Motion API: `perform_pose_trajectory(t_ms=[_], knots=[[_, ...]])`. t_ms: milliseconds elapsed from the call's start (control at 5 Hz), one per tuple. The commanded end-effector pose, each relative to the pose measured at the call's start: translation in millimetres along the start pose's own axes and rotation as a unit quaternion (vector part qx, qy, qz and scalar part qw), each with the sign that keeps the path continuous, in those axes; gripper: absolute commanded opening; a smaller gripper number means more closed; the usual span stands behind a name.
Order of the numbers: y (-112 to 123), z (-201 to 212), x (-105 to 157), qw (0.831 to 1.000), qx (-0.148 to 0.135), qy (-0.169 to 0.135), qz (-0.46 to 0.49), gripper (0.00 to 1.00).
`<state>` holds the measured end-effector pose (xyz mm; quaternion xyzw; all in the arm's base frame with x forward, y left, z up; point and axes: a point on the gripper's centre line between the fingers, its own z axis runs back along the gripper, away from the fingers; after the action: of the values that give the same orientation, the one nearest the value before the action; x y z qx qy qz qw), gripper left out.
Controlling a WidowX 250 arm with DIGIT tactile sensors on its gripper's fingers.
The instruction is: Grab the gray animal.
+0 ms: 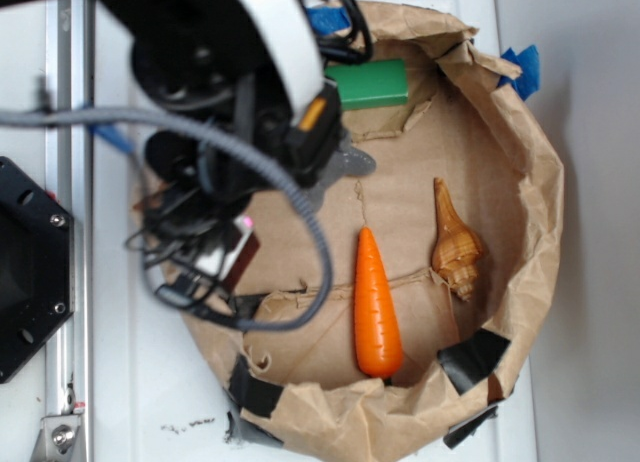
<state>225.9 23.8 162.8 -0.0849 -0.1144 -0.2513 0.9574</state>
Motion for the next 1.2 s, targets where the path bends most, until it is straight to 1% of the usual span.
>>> perform_pose_trajectory(t_ms=[0, 200, 400, 600, 1000], knots=[[17, -33, 3, 0.999, -0.011, 0.018, -0.044, 1.00], [25, -52, 1, 0.994, -0.018, 0.032, -0.102, 1.00], [25, -71, -5, 0.987, -0.024, 0.045, -0.151, 1.00], [30, -84, -3, 0.982, -0.005, 0.061, -0.180, 1.00], [30, -84, -3, 0.982, -0.005, 0.061, -0.180, 1.00]])
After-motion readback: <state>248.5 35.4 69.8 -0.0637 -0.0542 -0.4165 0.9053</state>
